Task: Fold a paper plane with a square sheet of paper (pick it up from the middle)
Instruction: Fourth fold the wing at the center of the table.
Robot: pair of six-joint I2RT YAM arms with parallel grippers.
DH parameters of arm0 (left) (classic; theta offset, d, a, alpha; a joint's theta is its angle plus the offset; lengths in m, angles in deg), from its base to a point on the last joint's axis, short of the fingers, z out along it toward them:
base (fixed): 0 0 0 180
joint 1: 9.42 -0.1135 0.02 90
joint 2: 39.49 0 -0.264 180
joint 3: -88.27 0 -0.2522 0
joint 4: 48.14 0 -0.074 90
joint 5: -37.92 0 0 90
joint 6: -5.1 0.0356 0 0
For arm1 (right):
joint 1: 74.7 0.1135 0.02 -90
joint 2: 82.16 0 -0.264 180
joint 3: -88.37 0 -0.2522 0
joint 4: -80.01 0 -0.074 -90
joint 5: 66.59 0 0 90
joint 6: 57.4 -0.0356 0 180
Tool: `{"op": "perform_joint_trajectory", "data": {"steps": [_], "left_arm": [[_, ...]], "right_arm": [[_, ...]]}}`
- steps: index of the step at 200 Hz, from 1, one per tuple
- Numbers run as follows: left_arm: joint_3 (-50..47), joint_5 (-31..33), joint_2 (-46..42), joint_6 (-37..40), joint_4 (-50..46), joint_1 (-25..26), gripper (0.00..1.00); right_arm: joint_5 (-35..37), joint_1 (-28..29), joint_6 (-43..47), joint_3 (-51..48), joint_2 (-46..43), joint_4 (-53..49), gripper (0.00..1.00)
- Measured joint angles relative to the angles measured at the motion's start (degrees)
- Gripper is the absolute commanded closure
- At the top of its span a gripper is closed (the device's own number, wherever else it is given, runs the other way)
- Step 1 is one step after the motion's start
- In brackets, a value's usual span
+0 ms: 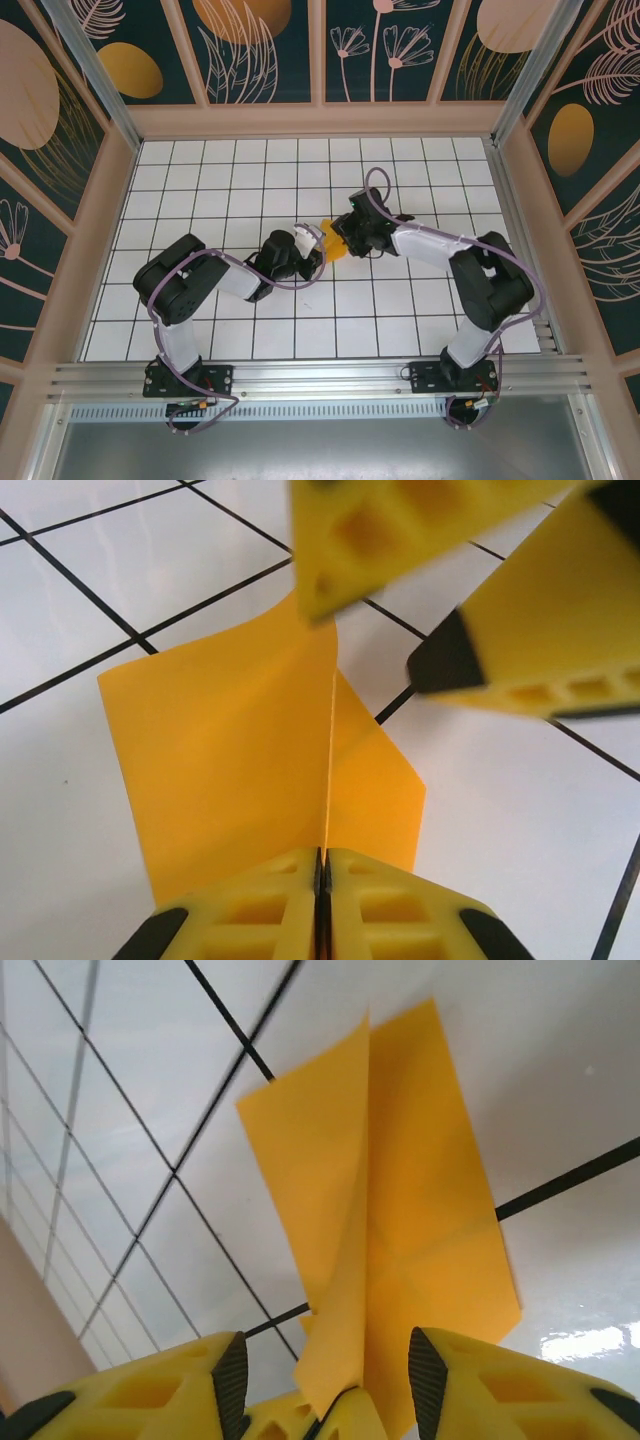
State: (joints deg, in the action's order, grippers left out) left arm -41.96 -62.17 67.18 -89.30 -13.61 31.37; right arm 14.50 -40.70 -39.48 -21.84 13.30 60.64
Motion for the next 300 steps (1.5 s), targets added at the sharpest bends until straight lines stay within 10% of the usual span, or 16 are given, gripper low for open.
{"op": "perform_joint_trajectory", "data": {"steps": [110, 300], "left_arm": [[-2.8, -6.4, 0.0, -20.3, 6.3, 0.0, 0.88], [-3.1, -7.6, 2.6, -39.9, 6.8, -1.4, 0.85]], "right_arm": [[-9.0, -5.1, 25.3, -16.3, -11.2, 16.3, 0.49], [-15.2, -3.3, 22.0, -14.4, 2.2, 23.4, 0.60]]}}
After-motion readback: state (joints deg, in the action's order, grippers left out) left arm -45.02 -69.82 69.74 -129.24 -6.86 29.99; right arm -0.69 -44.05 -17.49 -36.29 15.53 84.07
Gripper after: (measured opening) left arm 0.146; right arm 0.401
